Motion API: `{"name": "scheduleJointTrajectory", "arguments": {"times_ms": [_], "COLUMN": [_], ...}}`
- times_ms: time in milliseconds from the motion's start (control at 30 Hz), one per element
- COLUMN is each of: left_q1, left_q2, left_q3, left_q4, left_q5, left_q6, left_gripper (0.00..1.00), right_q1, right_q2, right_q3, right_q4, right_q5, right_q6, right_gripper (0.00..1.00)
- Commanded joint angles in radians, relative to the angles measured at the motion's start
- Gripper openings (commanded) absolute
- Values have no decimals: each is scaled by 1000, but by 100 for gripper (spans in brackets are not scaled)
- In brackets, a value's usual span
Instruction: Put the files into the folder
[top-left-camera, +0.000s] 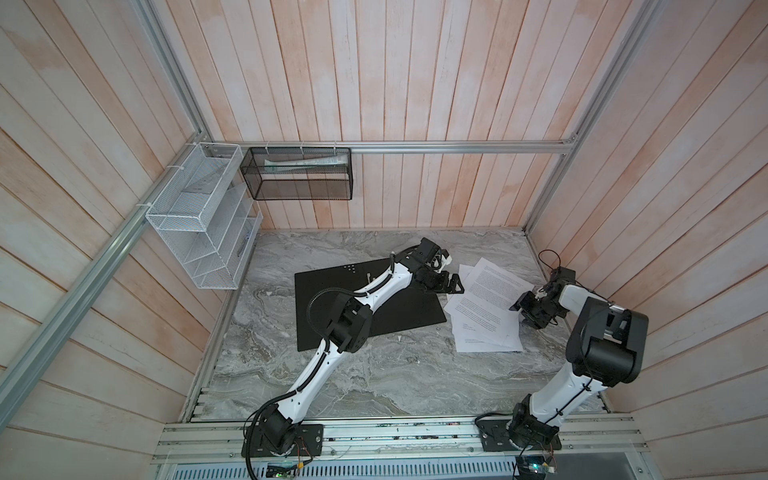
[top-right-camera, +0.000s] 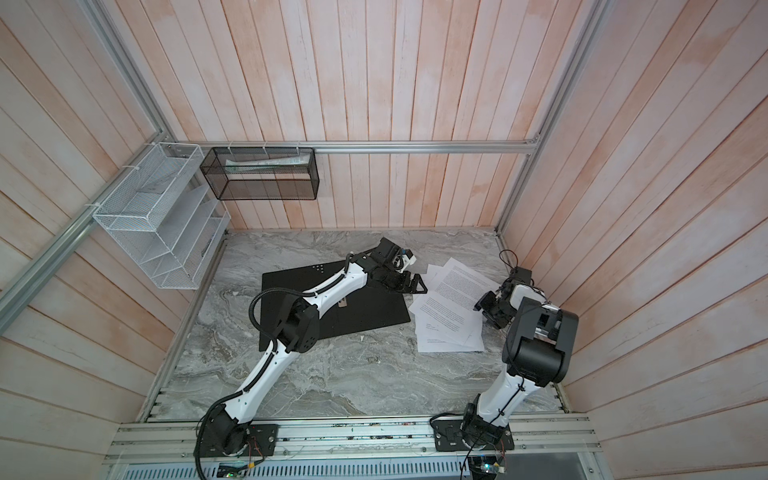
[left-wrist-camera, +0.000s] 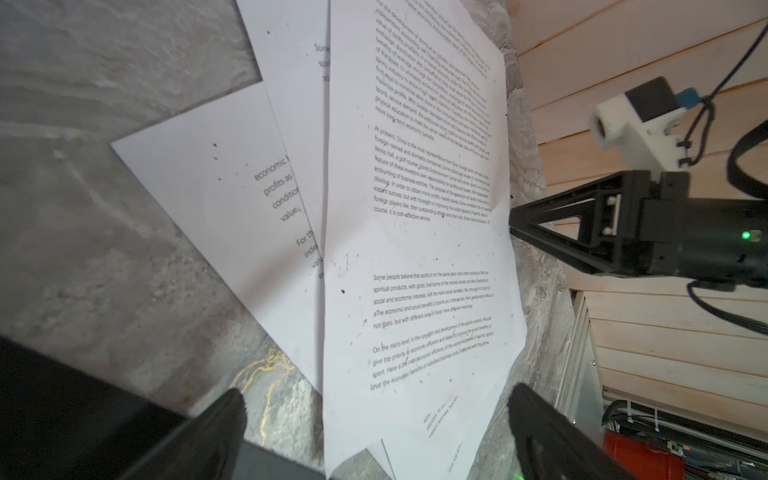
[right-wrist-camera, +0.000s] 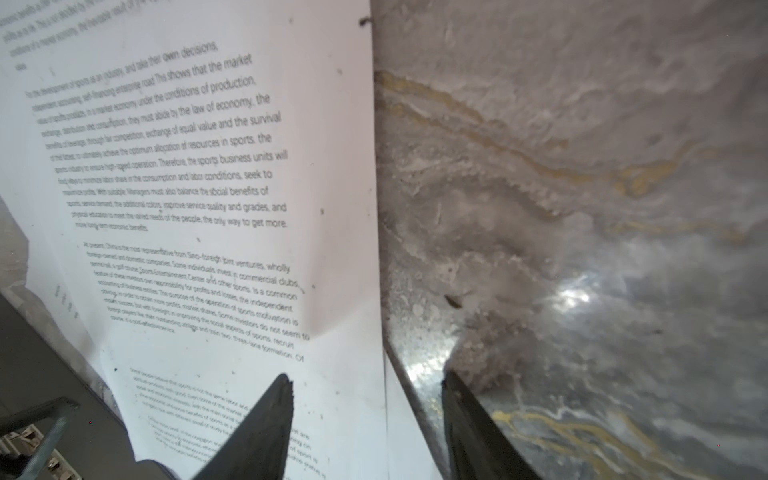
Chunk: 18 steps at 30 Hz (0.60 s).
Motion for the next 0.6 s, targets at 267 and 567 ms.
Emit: {"name": "scheduleJointTrajectory", "arguments": {"times_ms": [267, 567], "left_q1": [-1, -2], "left_q2": [62, 91], "left_q3": [-17, -73], "left_q4": [16, 77], "left_q5": [80, 198], "left_q6": [-51, -117], "left_gripper": [100, 100], "right_q1": [31, 71], "right_q2": [74, 82], "right_q3": [-43, -74], "right_q4": [-49, -29], "right_q5": [-83, -202], "right_q6": [-22, -17], "right_gripper": [59, 59]}}
